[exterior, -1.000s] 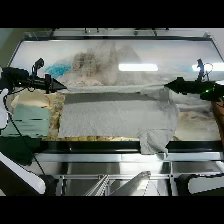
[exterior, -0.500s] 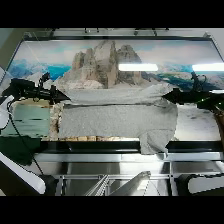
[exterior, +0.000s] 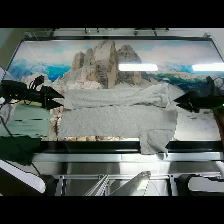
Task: Fold the shirts.
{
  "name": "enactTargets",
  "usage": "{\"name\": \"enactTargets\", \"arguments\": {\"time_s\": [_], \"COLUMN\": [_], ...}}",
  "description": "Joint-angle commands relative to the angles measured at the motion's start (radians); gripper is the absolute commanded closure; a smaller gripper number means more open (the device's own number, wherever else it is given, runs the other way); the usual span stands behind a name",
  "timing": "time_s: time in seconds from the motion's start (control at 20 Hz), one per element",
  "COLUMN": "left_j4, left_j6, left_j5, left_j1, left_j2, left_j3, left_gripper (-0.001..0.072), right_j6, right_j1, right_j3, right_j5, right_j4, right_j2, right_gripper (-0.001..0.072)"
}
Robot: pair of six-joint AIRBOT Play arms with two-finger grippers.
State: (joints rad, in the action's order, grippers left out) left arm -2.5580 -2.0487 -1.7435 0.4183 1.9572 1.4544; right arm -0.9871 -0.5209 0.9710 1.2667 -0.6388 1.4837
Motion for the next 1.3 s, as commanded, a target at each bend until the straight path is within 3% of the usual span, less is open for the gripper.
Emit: {"name": "enactTargets", "arguments": {"time_s": [0.0, 0.1, 0.3, 0.45, 0.65, 0.75, 0.85, 0.9, 0.95, 1.0, 1.25], "left_j4": [0.020, 0.123, 0.262, 0.262, 0.261, 0.260, 0.252, 0.254, 0.253, 0.257, 0.260], "left_j6": [-0.016, -0.018, 0.008, 0.008, 0.008, 0.008, 0.007, 0.007, 0.007, 0.007, 0.007], "left_j5": [-0.011, 0.042, 0.155, 0.198, 0.224, 0.240, 0.258, 0.265, 0.273, 0.281, 0.413], "left_j1": [0.085, 0.142, 0.226, 0.246, 0.242, 0.243, 0.243, 0.242, 0.239, 0.228, 0.114], "left_j2": [-0.144, -0.233, -0.369, -0.423, -0.431, -0.431, -0.431, -0.430, -0.430, -0.430, -0.430], "left_j3": [-0.212, -0.345, -0.540, -0.633, -0.701, -0.726, -0.742, -0.743, -0.742, -0.742, -0.742], "left_gripper": [0.0071, 0.0071, 0.0071, 0.0071, 0.0071, 0.0071, 0.0071, 0.0071, 0.0071, 0.0071, 0.0072], "right_j6": [-0.256, -0.380, -0.400, -0.362, -0.235, -0.188, -0.163, -0.159, -0.151, -0.151, -0.137], "right_j1": [-0.059, -0.055, -0.055, -0.048, 0.020, 0.066, 0.075, 0.073, 0.073, 0.074, 0.074], "right_j3": [-0.130, -0.262, -0.497, -0.606, -0.668, -0.668, -0.667, -0.667, -0.667, -0.667, -0.667], "right_j5": [0.045, 0.012, -0.039, -0.119, -0.208, -0.216, -0.216, -0.216, -0.216, -0.216, -0.212], "right_j4": [-0.260, -0.334, -0.307, -0.278, -0.105, -0.021, 0.004, 0.003, 0.002, 0.000, 0.000], "right_j2": [-0.179, -0.277, -0.351, -0.348, -0.332, -0.319, -0.318, -0.318, -0.318, -0.318, -0.318], "right_gripper": [0.0295, 0.0294, 0.0293, 0.0294, 0.0297, 0.0433, 0.0511, 0.0630, 0.0665, 0.0697, 0.0697]}}
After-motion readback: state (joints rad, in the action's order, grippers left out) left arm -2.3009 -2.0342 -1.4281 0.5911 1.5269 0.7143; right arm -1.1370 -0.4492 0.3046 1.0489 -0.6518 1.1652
